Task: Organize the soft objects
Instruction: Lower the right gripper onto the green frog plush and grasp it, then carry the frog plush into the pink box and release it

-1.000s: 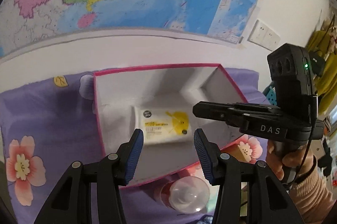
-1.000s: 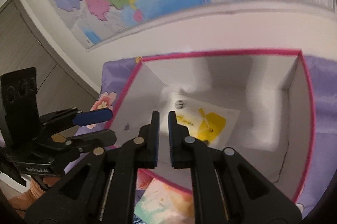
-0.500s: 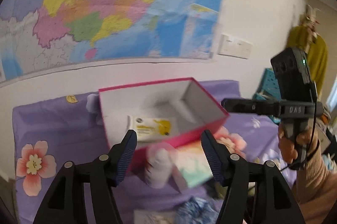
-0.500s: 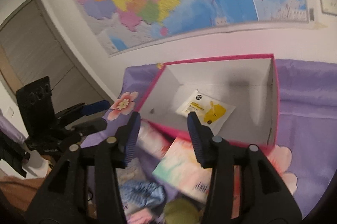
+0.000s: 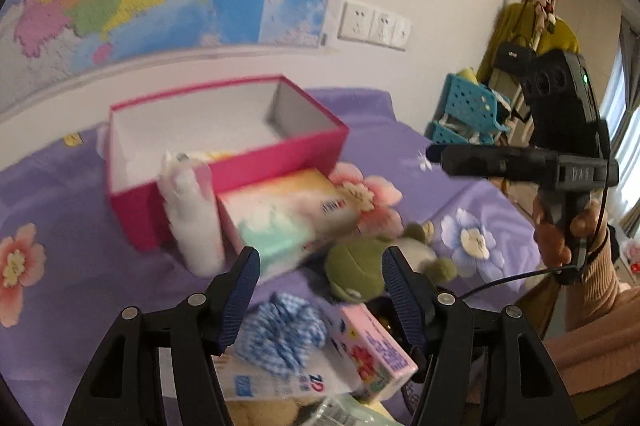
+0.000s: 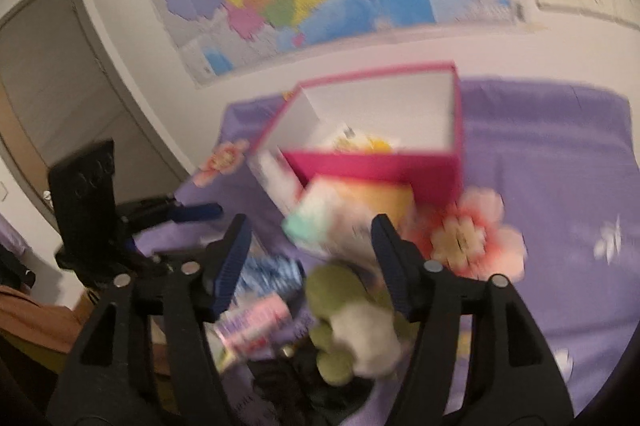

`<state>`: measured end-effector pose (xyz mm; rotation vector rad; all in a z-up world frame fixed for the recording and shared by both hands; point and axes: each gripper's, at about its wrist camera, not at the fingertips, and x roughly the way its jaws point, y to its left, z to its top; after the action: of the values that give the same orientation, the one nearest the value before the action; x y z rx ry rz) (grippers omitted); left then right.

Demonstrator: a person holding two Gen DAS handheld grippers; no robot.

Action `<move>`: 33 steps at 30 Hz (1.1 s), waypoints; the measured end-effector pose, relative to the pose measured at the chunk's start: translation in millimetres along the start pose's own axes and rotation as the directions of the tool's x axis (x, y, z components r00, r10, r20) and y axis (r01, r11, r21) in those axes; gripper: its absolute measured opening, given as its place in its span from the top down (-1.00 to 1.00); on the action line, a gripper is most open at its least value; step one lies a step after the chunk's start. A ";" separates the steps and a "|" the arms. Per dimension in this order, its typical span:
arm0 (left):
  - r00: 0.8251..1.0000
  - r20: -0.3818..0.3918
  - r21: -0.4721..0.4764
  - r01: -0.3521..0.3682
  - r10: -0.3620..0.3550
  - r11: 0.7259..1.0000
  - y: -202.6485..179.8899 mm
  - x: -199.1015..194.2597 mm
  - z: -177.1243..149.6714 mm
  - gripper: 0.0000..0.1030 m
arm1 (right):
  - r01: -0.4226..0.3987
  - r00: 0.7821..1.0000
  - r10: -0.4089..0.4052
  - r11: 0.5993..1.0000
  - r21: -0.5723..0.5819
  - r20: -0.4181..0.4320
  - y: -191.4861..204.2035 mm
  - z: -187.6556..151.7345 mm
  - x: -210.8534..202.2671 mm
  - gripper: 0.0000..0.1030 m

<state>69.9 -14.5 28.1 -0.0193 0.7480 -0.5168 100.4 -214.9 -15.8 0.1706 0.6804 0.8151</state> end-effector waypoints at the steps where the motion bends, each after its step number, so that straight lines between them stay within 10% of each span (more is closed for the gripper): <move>1: 1.000 -0.017 0.001 -0.001 0.001 1.000 -0.3 5.8 -1.6 -0.26 | 0.010 1.000 -0.010 1.000 0.009 -0.015 -3.6 -7.4 1.0 -0.27; 13: 0.982 -0.181 -0.023 0.045 -0.049 0.999 -7.3 69.8 -5.8 -0.26 | 0.176 0.958 -0.186 0.982 -0.064 -0.217 -10.3 -85.4 33.2 -0.45; 33: 0.941 -0.291 -0.071 0.160 -0.174 0.985 -15.2 116.9 2.3 -0.22 | 0.137 0.989 -0.132 0.989 0.062 -0.071 -37.8 -72.0 23.5 0.04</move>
<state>136.5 -81.4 -42.5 -0.0497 1.0589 -0.6732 90.5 -232.0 -98.2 0.1568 0.7745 0.6710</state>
